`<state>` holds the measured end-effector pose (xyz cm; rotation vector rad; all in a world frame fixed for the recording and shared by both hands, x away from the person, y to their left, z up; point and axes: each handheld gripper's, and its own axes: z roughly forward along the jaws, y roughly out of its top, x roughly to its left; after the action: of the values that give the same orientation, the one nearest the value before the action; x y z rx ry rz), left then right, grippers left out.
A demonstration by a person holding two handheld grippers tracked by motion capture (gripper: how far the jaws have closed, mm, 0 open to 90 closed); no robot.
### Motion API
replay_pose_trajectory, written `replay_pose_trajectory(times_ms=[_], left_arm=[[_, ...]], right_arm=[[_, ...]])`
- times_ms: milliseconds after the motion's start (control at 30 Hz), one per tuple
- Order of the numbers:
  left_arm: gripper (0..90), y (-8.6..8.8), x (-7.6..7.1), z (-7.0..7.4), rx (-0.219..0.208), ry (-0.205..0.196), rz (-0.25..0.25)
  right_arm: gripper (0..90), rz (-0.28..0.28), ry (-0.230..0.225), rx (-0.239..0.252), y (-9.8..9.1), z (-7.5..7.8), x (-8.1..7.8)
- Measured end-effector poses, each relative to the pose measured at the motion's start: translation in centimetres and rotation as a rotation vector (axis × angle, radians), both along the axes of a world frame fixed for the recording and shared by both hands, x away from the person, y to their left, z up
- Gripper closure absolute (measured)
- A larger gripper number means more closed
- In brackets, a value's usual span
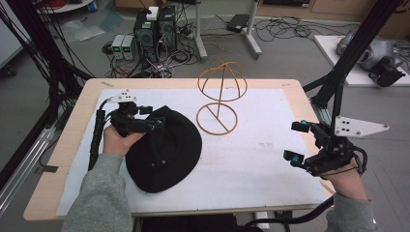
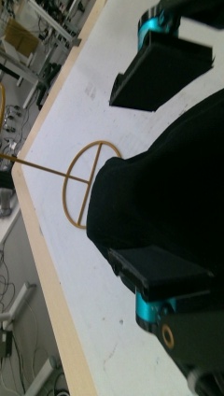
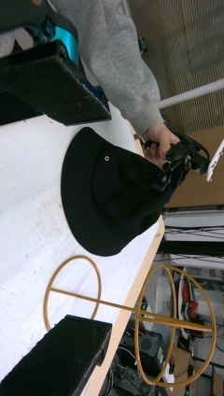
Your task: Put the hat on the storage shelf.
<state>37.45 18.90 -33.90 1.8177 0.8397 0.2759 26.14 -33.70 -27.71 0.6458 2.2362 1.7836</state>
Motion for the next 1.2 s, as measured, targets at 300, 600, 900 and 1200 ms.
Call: replay_pose_trajectory(times_ms=[300, 600, 900, 1200], left_arm=[[52.5, 0.3, 0.1, -0.3, 0.022, 0.028, -0.005], [82.3, 1.0, 0.1, -0.9, -0.006, 0.036, -0.022], [83.9, 1.2, -0.2, -0.6, -0.014, 0.025, -0.032], [84.2, 2.0, -0.8, 0.3, -0.065, 0.021, -0.052]], right_arm=[[0.9, 0.003, 0.004, -0.002, 0.1, -0.2, 0.2], [0.9, 0.0, 0.009, -0.006, 0.2, -0.4, 0.4], [0.9, -0.001, 0.013, -0.009, 0.3, -0.4, 0.4], [0.9, 0.003, 0.016, -0.01, 0.4, -0.4, 0.4]])
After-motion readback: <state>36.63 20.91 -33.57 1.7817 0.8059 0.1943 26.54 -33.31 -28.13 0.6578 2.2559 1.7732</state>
